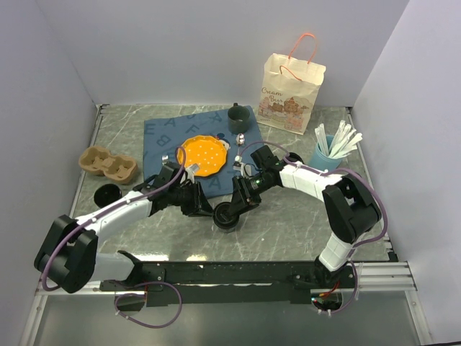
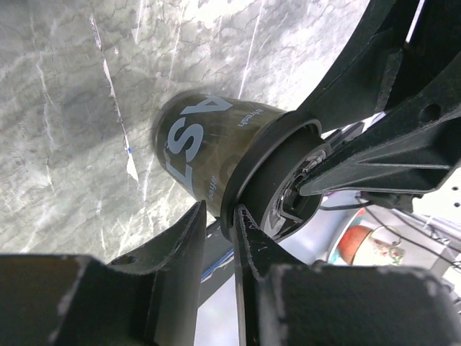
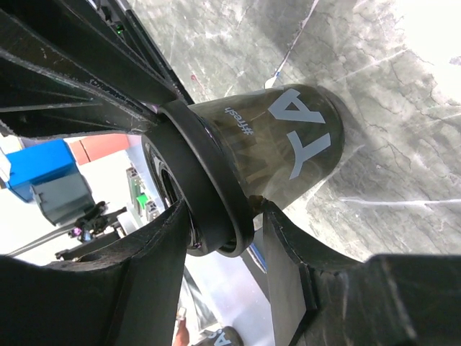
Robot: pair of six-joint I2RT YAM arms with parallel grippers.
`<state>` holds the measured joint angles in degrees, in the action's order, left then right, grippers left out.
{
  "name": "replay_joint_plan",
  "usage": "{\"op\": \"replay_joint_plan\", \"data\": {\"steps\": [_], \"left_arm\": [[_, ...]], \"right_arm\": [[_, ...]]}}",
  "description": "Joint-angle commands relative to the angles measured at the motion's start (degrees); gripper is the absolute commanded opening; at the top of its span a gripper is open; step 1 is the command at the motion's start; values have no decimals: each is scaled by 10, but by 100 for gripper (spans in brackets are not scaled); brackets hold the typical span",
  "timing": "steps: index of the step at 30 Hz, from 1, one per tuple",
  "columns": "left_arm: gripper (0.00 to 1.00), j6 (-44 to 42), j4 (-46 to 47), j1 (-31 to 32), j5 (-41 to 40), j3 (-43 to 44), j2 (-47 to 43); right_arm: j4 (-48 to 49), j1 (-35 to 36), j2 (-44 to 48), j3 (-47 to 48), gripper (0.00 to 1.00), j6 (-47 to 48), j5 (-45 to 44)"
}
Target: Pack the takeout coffee
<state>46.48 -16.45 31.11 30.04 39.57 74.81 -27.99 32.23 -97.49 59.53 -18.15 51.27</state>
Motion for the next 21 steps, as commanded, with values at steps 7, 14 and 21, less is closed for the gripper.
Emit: {"op": "replay_joint_plan", "data": {"steps": [7,14,21], "left_arm": [[33,26,-90,13,-110,-39,1],[50,13,-74,11,-47,29,-18],[52,-59,-107,-36,-41,110,-11]], "right_arm": [[-49,11,-38,15,44,76,-65],[-98,24,-56,72,45,130,-26],[-130,34,-67,99,45,147,-42]]}}
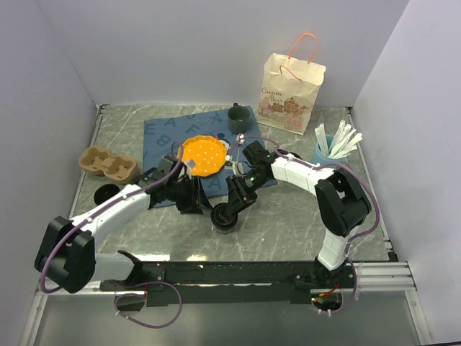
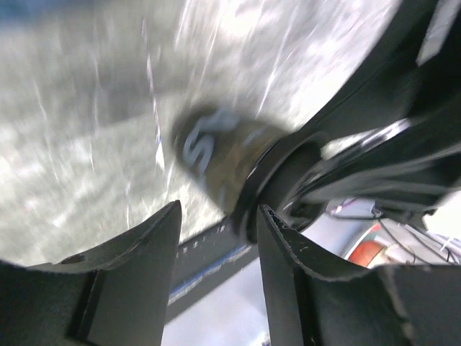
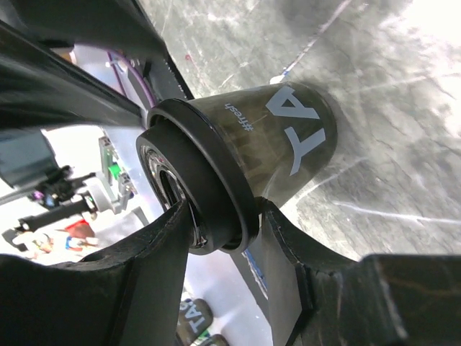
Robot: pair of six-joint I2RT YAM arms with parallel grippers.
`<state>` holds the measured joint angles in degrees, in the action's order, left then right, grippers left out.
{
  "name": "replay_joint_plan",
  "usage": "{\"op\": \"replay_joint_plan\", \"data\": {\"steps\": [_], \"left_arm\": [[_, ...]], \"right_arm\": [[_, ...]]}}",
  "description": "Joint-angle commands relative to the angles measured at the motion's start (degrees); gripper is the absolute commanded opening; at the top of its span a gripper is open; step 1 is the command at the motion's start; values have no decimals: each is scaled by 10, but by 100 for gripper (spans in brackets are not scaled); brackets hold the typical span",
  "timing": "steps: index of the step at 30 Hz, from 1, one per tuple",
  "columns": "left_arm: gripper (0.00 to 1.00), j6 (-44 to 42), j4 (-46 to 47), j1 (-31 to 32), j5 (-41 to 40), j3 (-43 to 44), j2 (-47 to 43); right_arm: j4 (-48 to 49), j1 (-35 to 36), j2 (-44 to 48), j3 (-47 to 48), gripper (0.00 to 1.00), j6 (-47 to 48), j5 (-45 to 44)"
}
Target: Pack the takeout coffee
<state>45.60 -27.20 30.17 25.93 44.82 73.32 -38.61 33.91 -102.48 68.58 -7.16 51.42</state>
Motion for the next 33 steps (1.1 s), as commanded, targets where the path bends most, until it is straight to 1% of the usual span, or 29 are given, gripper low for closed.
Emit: {"op": "replay_joint_plan", "data": {"steps": [1,9,14,25,33], "left_arm": [[51,-57,3,-34,7,63,6],[48,-129,43,-42,89,62,16],[45,-156,46,-42,97,48,17],[45,-153,81,-42,106,5,31],[45,-136,129,-42,131,-25,38]], "right_arm": [[-22,19,-15,9,45,36,-44],[-25,22,-19,20,45,36,-49],[-25,23,-21,24,45,31,-51],[-24,24,-19,24,44,27,-53],[-20,27,-16,19,45,22,-56]]}}
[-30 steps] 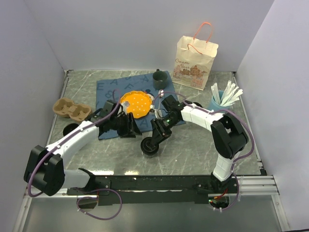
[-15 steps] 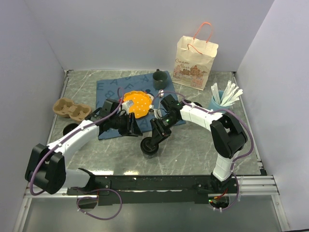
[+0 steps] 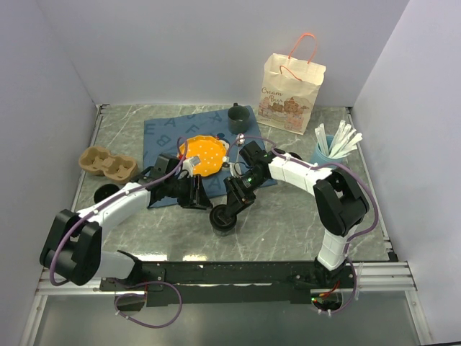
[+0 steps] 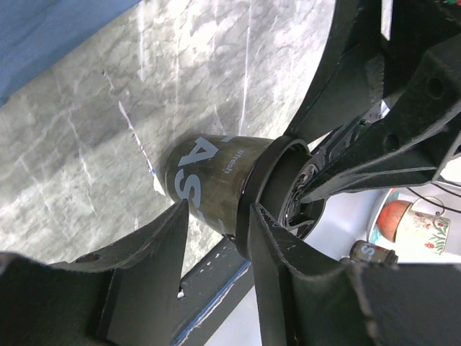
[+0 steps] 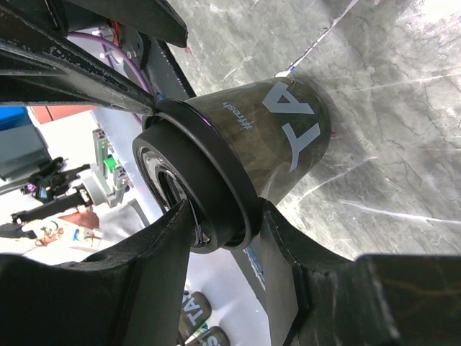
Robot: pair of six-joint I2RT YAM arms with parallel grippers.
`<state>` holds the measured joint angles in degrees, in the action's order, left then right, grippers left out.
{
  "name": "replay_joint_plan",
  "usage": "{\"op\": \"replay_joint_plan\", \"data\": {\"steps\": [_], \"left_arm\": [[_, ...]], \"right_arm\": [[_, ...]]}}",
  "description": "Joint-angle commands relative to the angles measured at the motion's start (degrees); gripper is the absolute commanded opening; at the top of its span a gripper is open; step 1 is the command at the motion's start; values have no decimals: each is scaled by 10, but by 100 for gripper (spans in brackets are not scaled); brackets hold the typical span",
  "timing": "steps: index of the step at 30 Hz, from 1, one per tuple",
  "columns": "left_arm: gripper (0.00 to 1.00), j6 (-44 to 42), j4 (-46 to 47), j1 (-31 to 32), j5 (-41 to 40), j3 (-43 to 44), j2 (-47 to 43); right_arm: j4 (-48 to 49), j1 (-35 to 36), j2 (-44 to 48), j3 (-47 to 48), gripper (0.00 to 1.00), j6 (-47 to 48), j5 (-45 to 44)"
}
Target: Pack the takeout coffee
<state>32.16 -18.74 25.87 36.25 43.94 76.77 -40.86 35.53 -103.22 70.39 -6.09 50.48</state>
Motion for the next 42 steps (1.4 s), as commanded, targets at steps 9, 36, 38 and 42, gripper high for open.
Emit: {"op": "replay_joint_plan", "data": {"steps": [9,36,38,42], "left_arm": [[44,0,65,1,37,-33,4],[43,-11,65,1,59,-27,-19],[43,-10,65,1,61,-28,-17],[41,-16,62,1,45,-38,-9]], "right_arm": [[9,13,-8,-4,44,5,-50],[3,15,-11,4,43,-3,-59],[4,15,-12,5,43,-3,-60],[9,15,-12,4,43,-9,-60]]}}
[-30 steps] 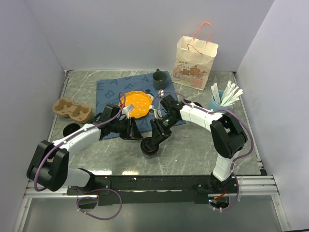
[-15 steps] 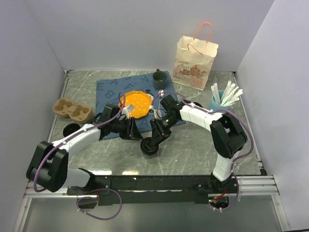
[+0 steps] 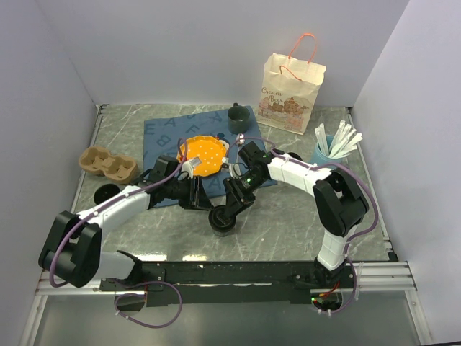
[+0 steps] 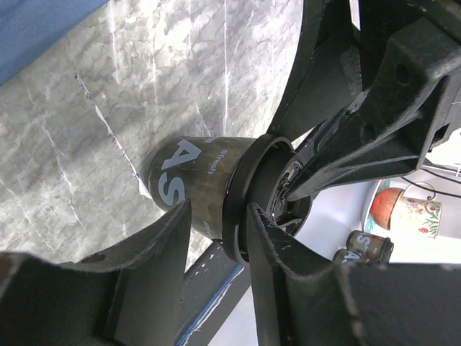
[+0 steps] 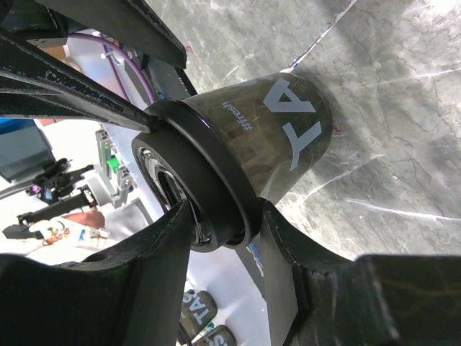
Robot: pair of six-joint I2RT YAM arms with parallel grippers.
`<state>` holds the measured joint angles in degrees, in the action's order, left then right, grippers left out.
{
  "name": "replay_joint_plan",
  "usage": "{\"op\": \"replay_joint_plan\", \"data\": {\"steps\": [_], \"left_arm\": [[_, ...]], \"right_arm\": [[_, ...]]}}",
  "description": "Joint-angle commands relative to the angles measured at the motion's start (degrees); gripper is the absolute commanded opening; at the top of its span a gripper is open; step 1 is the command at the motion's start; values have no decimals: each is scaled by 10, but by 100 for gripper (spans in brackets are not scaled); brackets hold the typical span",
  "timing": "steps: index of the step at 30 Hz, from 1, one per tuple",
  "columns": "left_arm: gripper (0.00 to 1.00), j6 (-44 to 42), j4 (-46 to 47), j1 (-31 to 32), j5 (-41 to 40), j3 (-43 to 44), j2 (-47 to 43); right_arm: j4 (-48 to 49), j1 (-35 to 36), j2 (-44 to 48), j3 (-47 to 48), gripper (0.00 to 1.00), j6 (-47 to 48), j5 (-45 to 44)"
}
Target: Pack the takeout coffee
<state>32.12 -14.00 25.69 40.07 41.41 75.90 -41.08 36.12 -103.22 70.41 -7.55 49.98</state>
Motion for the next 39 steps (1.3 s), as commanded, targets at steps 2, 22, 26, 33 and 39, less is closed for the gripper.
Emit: {"op": "replay_joint_plan", "data": {"steps": [2,22,26,33,39], "left_arm": [[39,-16,7,2,-5,-12,13],[31,87,-44,74,-159,-62,28],[32,108,-29,83,-169,-79,21],[40,75,-98,70,-203,41,4],[46,46,-156,25,-203,150,19]], "right_arm": [[14,9,-11,1,43,5,-56],[109,8,11,-102,39,-38,-88],[110,9,22,-103,39,-53,-101],[129,10,44,-113,39,-81,-110],[130,9,60,-114,39,-107,-122]]}}
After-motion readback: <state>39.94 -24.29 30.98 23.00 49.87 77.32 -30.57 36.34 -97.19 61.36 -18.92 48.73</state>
